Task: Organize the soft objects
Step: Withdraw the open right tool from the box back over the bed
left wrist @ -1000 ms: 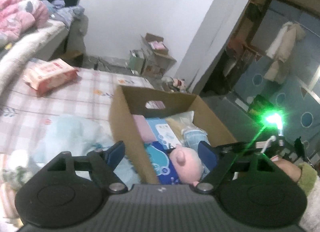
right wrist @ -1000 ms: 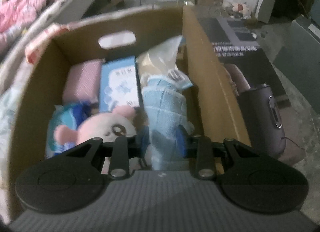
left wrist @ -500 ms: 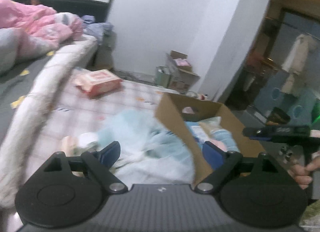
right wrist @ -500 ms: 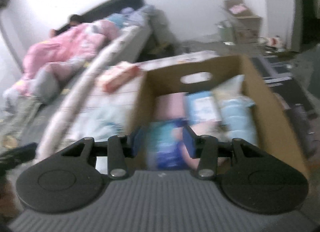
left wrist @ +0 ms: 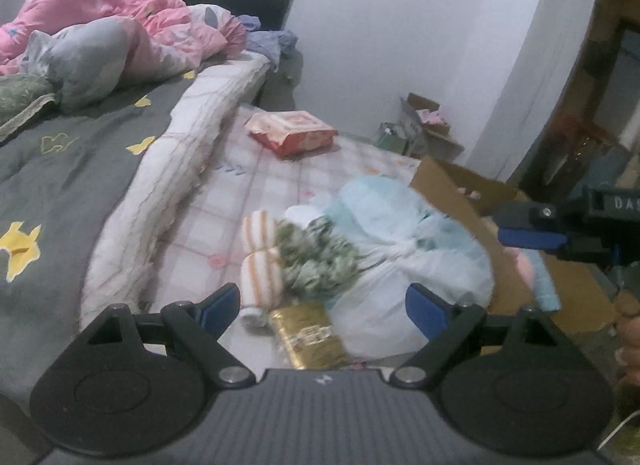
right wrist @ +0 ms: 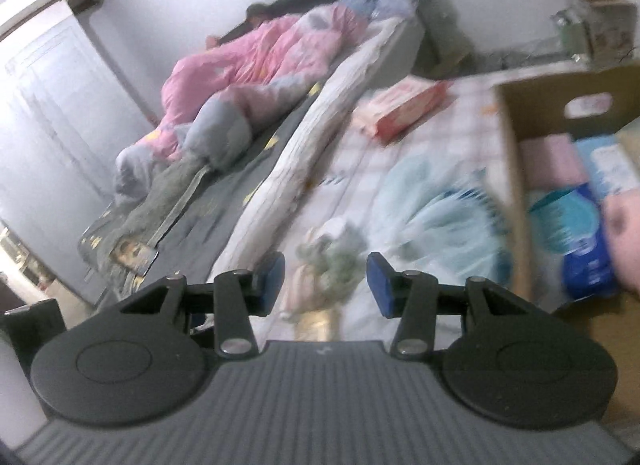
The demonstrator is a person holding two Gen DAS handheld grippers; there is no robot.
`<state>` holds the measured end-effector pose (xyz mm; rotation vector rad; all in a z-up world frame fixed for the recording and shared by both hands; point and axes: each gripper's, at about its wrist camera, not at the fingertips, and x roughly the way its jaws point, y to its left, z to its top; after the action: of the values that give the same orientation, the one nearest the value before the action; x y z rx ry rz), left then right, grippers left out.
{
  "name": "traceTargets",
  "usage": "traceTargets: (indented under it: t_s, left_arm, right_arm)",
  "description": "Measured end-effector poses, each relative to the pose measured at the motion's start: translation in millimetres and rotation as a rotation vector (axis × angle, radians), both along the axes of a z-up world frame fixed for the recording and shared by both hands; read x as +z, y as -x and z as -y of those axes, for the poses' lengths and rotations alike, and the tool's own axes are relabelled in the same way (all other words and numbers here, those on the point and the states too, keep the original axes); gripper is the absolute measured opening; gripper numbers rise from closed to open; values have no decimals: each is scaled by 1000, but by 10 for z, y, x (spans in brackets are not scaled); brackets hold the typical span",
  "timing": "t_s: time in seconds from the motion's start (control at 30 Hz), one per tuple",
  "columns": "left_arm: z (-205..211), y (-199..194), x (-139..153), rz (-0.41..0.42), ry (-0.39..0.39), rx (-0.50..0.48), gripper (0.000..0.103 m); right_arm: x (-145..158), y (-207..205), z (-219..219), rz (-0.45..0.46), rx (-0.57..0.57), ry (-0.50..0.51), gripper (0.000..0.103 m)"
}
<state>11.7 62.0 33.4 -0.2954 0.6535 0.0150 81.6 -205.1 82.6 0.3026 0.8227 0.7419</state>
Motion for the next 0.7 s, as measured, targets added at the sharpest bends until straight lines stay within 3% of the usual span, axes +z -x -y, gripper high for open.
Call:
traceTargets:
  t_s: [0.43,0.7]
  left_arm:
    - [-138,-176,-363,-43,-8,-19,88]
    - [-284,-379,-342,-8,-11,-41,79]
  right_arm:
    - [-423,-255,-602,-92,15,-38,45]
    - [-474,-657,-923,-67,-4,-29,43]
